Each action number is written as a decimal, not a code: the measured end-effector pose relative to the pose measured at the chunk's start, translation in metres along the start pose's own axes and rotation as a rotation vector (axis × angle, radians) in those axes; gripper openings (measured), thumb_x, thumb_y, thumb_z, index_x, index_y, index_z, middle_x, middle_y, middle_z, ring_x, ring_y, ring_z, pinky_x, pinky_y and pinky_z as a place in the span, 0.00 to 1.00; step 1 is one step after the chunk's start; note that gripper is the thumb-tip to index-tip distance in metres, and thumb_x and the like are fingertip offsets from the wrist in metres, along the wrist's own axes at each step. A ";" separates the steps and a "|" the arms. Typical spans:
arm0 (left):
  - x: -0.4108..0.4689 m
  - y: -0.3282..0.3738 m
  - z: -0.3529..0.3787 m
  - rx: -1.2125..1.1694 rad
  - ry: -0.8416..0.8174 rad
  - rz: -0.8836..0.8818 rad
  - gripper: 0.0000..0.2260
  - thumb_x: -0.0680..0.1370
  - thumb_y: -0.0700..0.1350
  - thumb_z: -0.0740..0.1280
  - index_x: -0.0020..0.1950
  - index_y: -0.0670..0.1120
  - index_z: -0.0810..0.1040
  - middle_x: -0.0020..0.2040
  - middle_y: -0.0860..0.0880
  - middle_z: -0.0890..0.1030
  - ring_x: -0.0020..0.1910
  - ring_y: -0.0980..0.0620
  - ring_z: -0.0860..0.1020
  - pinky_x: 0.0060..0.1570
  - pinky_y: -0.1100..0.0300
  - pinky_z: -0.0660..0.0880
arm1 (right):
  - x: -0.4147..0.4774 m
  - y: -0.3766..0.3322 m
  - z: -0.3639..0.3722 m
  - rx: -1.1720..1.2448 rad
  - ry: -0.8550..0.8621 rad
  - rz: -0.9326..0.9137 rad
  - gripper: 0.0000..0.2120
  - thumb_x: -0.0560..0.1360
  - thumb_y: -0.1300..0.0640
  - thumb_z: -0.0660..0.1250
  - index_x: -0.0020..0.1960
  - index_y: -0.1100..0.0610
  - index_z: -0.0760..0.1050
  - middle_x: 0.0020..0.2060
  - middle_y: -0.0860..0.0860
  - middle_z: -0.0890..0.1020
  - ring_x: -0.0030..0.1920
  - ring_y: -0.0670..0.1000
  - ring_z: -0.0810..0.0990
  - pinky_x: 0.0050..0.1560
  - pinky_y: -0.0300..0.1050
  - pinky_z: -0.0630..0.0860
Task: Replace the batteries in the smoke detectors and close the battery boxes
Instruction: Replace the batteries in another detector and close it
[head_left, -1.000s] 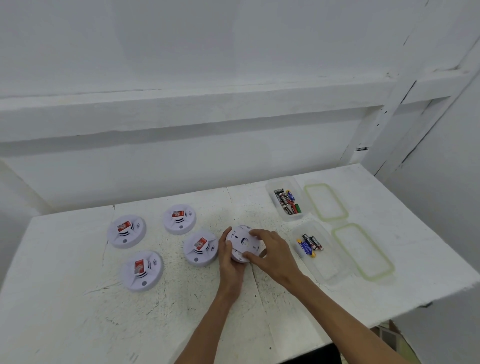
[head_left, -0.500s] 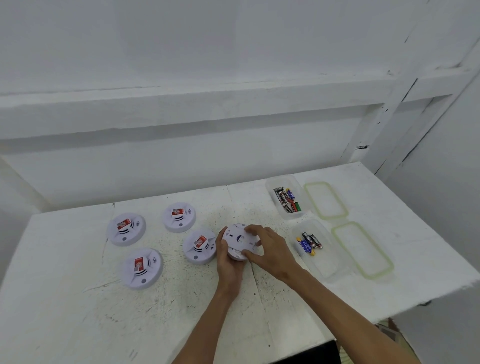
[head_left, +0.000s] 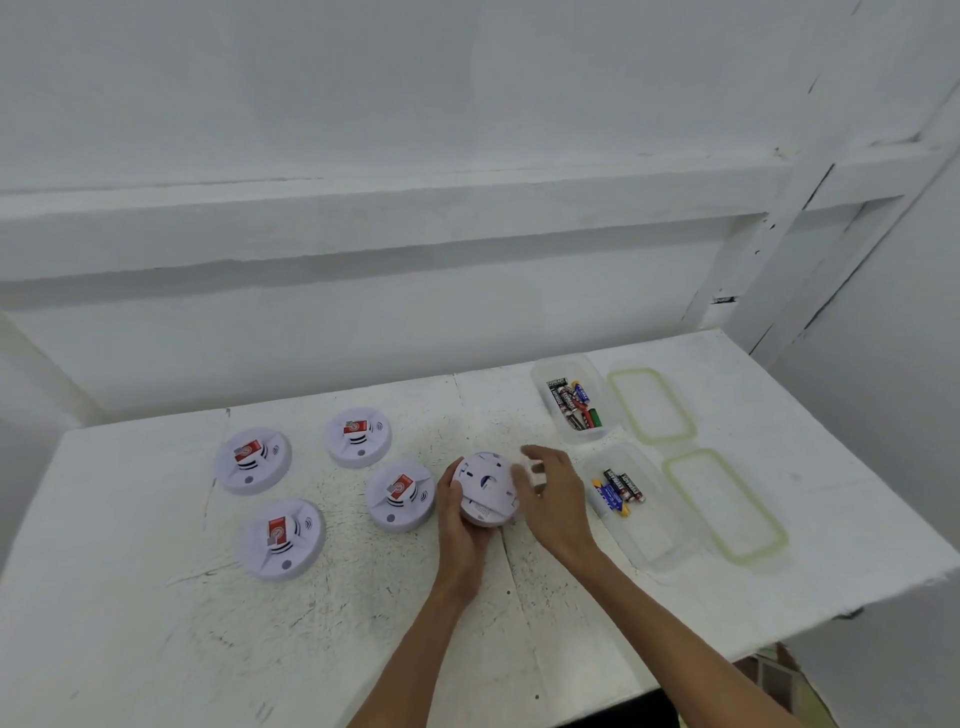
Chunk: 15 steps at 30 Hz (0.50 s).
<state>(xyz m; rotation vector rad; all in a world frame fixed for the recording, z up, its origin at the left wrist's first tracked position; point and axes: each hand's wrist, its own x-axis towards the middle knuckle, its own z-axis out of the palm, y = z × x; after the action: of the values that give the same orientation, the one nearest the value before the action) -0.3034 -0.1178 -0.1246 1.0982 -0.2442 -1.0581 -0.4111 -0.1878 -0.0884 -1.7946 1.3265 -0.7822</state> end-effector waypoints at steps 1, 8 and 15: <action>0.000 0.001 0.000 0.005 0.007 0.003 0.22 0.83 0.54 0.61 0.76 0.48 0.71 0.71 0.44 0.79 0.71 0.40 0.76 0.69 0.36 0.74 | -0.001 0.001 0.001 0.072 -0.024 0.136 0.16 0.81 0.47 0.62 0.64 0.53 0.76 0.59 0.48 0.79 0.54 0.45 0.79 0.52 0.40 0.79; 0.001 0.000 0.000 -0.002 -0.019 -0.007 0.18 0.87 0.49 0.56 0.75 0.47 0.71 0.71 0.43 0.79 0.71 0.41 0.76 0.64 0.44 0.79 | -0.014 -0.003 -0.002 0.682 -0.203 0.605 0.14 0.81 0.50 0.65 0.54 0.60 0.82 0.48 0.56 0.87 0.49 0.55 0.85 0.46 0.47 0.82; 0.001 -0.009 -0.003 0.121 -0.015 0.072 0.17 0.88 0.51 0.54 0.76 0.51 0.69 0.73 0.47 0.75 0.71 0.49 0.76 0.59 0.55 0.81 | -0.007 -0.003 0.003 0.609 -0.117 0.606 0.13 0.81 0.55 0.66 0.51 0.65 0.81 0.46 0.61 0.86 0.45 0.57 0.86 0.42 0.50 0.84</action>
<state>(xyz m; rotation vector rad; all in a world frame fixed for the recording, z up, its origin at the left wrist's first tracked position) -0.3061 -0.1174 -0.1336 1.1818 -0.3618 -0.9976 -0.4092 -0.1804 -0.0876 -0.8803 1.2746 -0.6306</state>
